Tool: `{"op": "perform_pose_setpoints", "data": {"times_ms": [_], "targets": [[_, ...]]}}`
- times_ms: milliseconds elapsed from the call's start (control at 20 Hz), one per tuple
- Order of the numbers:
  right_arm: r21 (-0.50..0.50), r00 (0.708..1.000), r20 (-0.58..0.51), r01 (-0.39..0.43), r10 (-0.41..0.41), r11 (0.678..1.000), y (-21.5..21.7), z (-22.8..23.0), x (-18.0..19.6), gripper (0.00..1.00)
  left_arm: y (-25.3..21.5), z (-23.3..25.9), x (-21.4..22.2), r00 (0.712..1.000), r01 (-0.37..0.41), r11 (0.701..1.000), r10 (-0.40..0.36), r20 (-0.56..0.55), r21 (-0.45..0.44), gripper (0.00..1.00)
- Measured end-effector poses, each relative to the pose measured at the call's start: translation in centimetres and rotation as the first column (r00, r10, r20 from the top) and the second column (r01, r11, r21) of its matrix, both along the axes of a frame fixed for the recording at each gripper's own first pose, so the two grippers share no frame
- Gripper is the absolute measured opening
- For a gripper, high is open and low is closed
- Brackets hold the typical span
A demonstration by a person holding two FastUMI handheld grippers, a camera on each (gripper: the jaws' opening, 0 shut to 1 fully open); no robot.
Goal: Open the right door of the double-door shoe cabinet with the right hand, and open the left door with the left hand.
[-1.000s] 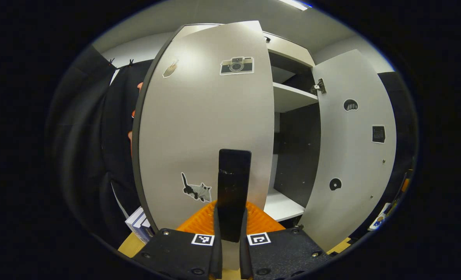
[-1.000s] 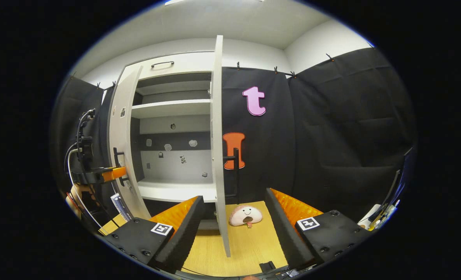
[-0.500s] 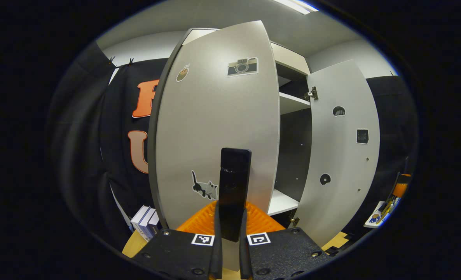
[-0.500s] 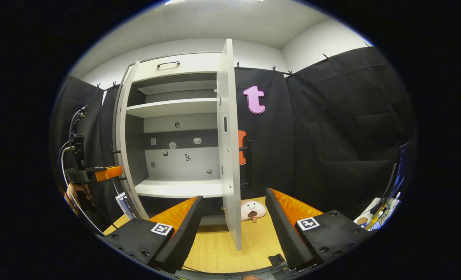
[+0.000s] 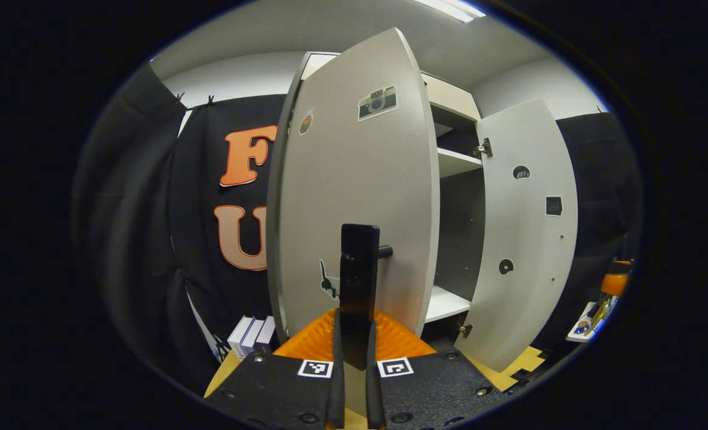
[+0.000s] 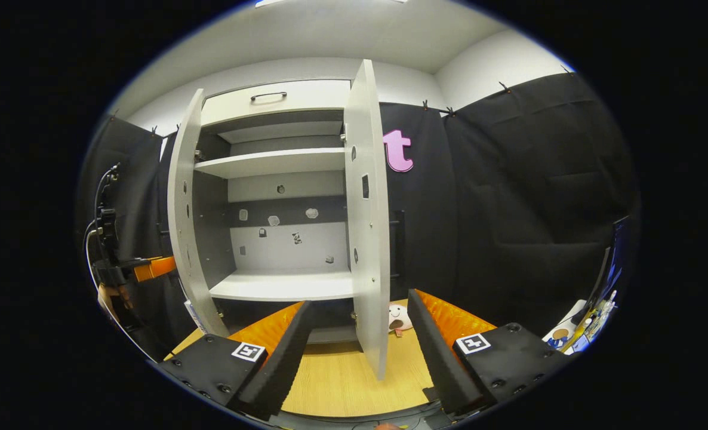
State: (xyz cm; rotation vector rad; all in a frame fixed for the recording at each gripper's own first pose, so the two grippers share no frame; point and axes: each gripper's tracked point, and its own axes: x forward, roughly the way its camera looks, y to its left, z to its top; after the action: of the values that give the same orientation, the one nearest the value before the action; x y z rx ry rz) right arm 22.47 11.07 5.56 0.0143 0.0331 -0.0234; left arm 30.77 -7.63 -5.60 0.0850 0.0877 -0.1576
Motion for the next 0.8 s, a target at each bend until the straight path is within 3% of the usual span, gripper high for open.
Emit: {"op": "perform_pose_setpoints", "data": {"times_ms": [350, 400, 450, 500, 650, 700, 800], "targets": [[0.001, 0.999, -0.005, -0.041, 0.041, 0.999, 1.4, -0.1, 0.1, 0.92, 1.1, -0.2, -0.6, 0.998, -0.067, 0.997, 0.067, -0.006, 0.026, 0.07], [0.001, 0.999, -0.006, -0.045, 0.045, 0.999, 1.5, -0.1, 0.1, 1.0, 1.1, -0.2, -0.6, 0.998, -0.068, 0.998, 0.068, -0.006, 0.017, 0.06], [0.003, 0.999, -0.009, -0.052, 0.052, 0.999, 1.7, -0.1, 0.0, 1.0, 1.2, -0.1, -0.7, 0.997, -0.071, 0.997, 0.071, -0.003, 0.011, 0.06], [0.006, 0.998, -0.014, -0.064, 0.064, 0.998, 1.9, -0.2, 0.0, 0.92, 1.3, 0.1, -0.7, 0.997, -0.08, 0.997, 0.08, 0.002, 0.011, 0.06], [0.004, 0.997, -0.02, -0.069, 0.069, 0.998, 1.9, -0.4, 0.2, 0.92, 2.4, 0.2, -0.8, 0.993, -0.114, 0.993, 0.114, 0.011, 0.038, 0.03], [0.005, 0.998, -0.023, -0.066, 0.067, 0.998, 1.9, -0.5, 0.2, 1.0, 2.9, 0.1, -0.6, 0.993, -0.122, 0.992, 0.122, 0.013, 0.042, 0.03], [0.015, 0.996, -0.035, -0.077, 0.078, 0.997, 2.3, -0.7, 0.0, 1.0, 3.2, 0.0, -0.7, 0.992, -0.125, 0.991, 0.125, 0.008, 0.04, 0.02]]}}
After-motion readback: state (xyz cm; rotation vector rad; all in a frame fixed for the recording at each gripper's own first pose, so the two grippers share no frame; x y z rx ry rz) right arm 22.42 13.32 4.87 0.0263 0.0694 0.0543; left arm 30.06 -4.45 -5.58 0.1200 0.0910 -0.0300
